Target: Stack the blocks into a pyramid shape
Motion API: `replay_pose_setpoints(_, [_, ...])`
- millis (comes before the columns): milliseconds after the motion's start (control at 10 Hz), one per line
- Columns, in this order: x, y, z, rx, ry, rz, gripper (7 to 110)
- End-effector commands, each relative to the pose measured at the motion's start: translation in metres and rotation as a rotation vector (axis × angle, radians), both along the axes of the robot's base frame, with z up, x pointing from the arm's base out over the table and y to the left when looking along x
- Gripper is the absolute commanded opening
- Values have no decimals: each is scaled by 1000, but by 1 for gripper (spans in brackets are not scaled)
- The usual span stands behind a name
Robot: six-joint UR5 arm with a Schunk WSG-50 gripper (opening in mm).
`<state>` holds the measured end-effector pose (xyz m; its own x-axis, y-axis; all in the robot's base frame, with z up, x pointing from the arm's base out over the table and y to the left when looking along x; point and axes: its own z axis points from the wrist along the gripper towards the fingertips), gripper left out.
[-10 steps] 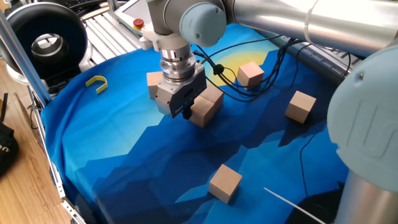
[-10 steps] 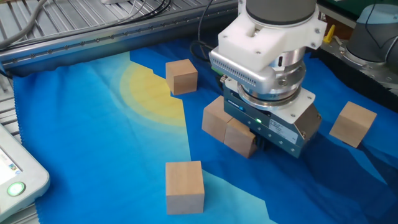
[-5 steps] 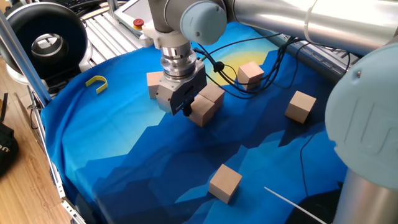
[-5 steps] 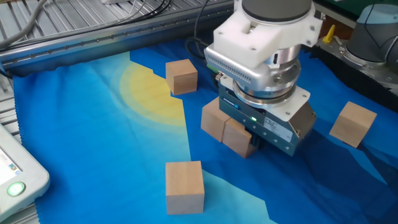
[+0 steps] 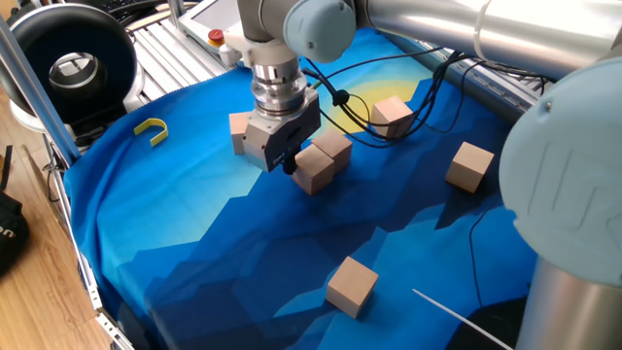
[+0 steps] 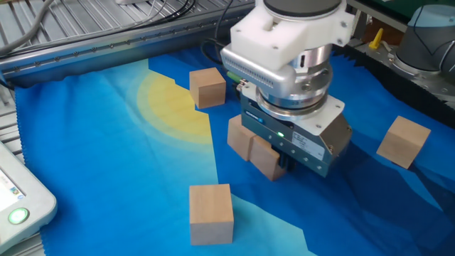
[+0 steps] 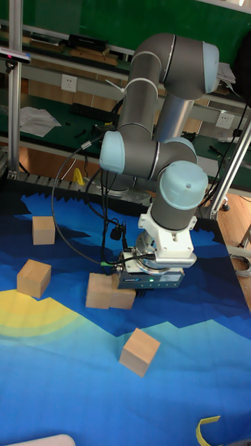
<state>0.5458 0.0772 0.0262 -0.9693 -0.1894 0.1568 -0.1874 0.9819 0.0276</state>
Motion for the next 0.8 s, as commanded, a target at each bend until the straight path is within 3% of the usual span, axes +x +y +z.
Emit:
replay_pose_setpoints(0, [11, -8, 0, -2, -15, 2, 7])
replay_pose_setpoints(200, [12, -7, 1, 13, -11, 9, 7])
replay_pose_setpoints(500, [3, 14, 0, 66, 0, -10, 7])
replay_pose_setpoints(700, [-9, 19, -1, 60, 22, -11, 7])
